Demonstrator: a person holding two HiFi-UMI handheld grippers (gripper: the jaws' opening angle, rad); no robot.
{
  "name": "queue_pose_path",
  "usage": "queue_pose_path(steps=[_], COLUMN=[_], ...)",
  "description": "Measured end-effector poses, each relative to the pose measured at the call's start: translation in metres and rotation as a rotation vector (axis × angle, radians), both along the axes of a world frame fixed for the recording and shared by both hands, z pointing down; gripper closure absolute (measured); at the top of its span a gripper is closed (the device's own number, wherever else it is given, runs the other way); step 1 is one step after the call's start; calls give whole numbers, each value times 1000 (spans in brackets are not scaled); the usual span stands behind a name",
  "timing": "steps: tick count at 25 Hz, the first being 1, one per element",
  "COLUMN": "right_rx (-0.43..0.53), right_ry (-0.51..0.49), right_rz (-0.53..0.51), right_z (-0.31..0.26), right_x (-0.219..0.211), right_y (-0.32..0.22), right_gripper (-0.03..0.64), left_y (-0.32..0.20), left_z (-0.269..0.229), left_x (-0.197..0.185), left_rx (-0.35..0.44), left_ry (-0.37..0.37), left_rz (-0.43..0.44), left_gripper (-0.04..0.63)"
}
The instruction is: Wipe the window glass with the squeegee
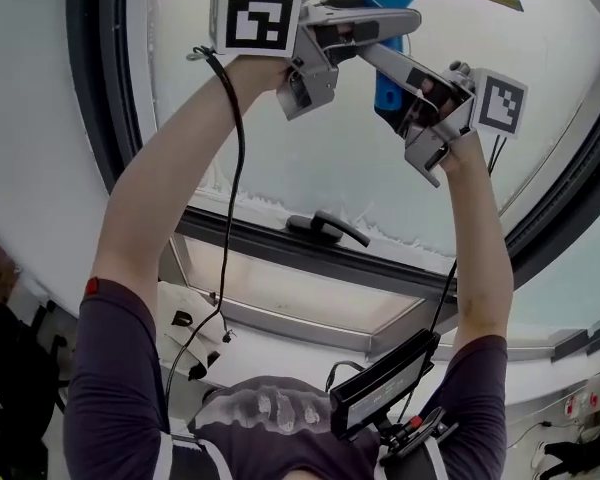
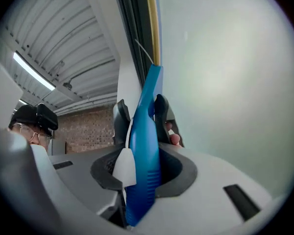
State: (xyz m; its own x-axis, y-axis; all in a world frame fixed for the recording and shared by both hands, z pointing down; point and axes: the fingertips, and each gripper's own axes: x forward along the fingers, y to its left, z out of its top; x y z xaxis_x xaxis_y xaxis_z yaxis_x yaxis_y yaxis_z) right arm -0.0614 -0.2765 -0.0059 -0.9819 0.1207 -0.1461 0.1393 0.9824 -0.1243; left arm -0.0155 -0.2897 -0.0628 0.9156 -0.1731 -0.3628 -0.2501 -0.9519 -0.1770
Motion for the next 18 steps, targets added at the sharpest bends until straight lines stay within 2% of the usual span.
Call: queue_pose_path(steps=[6, 8, 11, 18], right_rx=[-84, -121, -157, -201], right_ry=[-185, -225, -259, -310], right_rz=[5, 4, 18, 43], right_z=[0, -4, -3, -2], right_x=[9, 12, 11, 9], right_y=[-19, -24, -30, -31], right_gripper=[502, 502, 502, 502], left_y=[-23, -30, -36, -35], left_z=[4, 3, 7, 35], left_x=[9, 11, 9, -2], left_rx=[-77, -78, -79, -137], left_ry=[-58, -82, -91, -51], left_rz=[-32, -48, -56, -33], left_gripper=[402, 403, 405, 410])
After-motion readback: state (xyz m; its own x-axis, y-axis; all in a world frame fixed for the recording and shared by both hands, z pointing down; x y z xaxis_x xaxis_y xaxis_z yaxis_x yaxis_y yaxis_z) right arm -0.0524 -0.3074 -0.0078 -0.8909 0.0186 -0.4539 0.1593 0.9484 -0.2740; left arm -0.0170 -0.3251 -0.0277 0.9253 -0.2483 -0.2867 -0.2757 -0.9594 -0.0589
